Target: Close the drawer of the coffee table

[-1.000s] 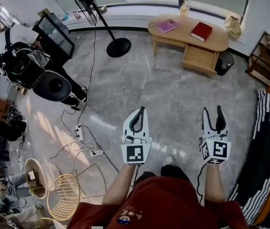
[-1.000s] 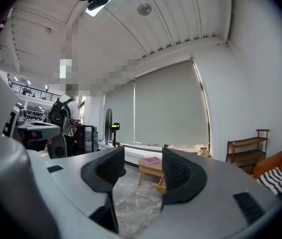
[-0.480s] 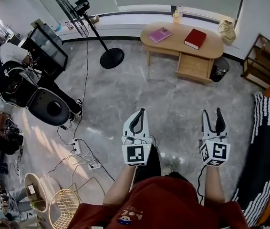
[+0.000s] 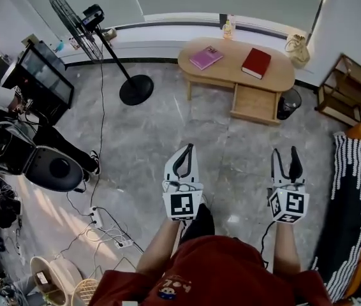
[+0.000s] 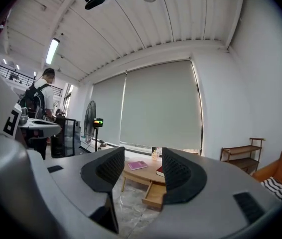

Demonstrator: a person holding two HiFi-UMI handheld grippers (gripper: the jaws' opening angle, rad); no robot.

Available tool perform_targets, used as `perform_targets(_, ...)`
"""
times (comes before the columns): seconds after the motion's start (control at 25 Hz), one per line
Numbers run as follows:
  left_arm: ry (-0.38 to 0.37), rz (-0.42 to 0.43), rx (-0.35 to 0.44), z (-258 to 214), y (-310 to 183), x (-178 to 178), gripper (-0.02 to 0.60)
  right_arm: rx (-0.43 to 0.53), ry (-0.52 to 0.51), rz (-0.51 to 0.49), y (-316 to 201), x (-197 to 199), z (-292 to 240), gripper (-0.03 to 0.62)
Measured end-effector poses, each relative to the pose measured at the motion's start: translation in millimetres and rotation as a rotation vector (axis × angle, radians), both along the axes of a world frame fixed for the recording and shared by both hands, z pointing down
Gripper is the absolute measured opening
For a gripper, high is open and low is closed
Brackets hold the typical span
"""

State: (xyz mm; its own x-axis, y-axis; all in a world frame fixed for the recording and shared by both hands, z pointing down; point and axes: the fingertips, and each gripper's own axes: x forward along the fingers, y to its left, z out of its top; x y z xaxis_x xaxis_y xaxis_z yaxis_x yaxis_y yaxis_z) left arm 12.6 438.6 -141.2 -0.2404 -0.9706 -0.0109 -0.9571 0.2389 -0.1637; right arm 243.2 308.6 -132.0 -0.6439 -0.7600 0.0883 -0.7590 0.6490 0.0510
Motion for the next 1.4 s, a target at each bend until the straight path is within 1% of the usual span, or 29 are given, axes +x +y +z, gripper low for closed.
perform_targets(0.24, 0.035, -0.002, -0.017, 8, -41, -86, 0.008, -0.014, 0.036, -0.01, -35, -86, 2, 0.216)
perform_targets(0.36, 0.056, -0.002, -0.03, 16, -55, -121, 0.008, -0.025, 0.061, -0.009, -47, -122, 8, 0.216)
perform_targets(0.48, 0.073, 0.01, -0.039, 24, -69, -146, 0.008, -0.039, 0.077, 0.003, -58, -145, 14, 0.216)
perform_targets(0.6, 0.071, 0.028, -0.053, 33, -86, -162, 0.008, -0.048, 0.088, 0.017, -70, -160, 21, 0.216)
perform_targets(0.8, 0.089, 0.063, -0.077, 42, -119, -171, 0.008, -0.062, 0.109, 0.045, -92, -167, 25, 0.216)
perform_targets(0.92, 0.096, 0.095, -0.084, 46, -144, -168, 0.008, -0.072, 0.105, 0.066, -113, -165, 29, 0.216)
perform_targets(1.04, 0.095, 0.108, -0.086, 44, -172, -165, 0.008, -0.088, 0.101, 0.072, -140, -164, 35, 0.216)
perform_targets(1.24, 0.078, 0.137, -0.082, 33, -225, -151, 0.008, -0.093, 0.08, 0.089, -193, -155, 33, 0.217)
perform_targets(1.4, 0.071, 0.158, -0.078, 28, -272, -131, 0.008, -0.08, 0.059, 0.112, -236, -133, 30, 0.216)
